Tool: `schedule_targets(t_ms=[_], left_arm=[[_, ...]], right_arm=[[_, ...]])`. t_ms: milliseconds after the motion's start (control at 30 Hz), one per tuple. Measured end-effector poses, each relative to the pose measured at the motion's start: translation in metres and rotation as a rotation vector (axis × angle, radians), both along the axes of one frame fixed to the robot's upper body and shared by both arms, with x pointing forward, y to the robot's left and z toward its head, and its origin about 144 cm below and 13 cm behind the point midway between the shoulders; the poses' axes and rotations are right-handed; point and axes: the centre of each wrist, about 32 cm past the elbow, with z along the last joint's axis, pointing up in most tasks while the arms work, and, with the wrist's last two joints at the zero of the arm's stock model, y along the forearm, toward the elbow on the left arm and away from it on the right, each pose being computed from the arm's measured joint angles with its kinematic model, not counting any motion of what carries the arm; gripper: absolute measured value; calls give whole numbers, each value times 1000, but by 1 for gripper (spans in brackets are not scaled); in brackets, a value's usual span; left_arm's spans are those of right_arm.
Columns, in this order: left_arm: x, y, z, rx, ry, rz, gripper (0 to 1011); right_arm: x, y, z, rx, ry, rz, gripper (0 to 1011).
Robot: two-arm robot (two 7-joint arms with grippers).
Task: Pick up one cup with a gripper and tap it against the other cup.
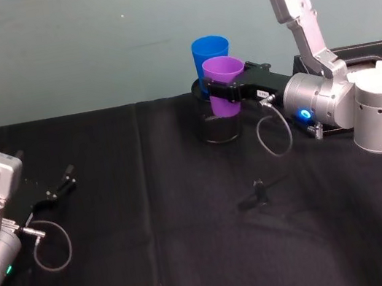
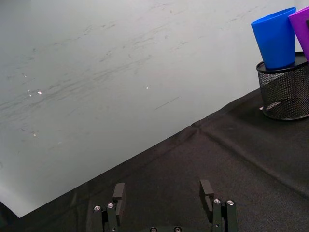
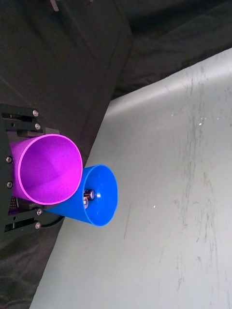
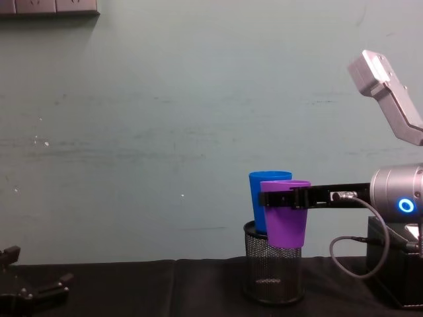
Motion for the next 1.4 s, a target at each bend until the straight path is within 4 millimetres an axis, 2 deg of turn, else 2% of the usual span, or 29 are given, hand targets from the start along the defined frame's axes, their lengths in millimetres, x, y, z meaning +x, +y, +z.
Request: schedule_targets(t_ms=[1233, 1400], left_arm=[[0, 0, 0, 0, 0, 0, 1000], [0, 0, 0, 0, 0, 0, 1000]], right_arm=[[0, 0, 0, 0, 0, 0, 718], [-6, -1, -2, -4, -4, 2, 718]])
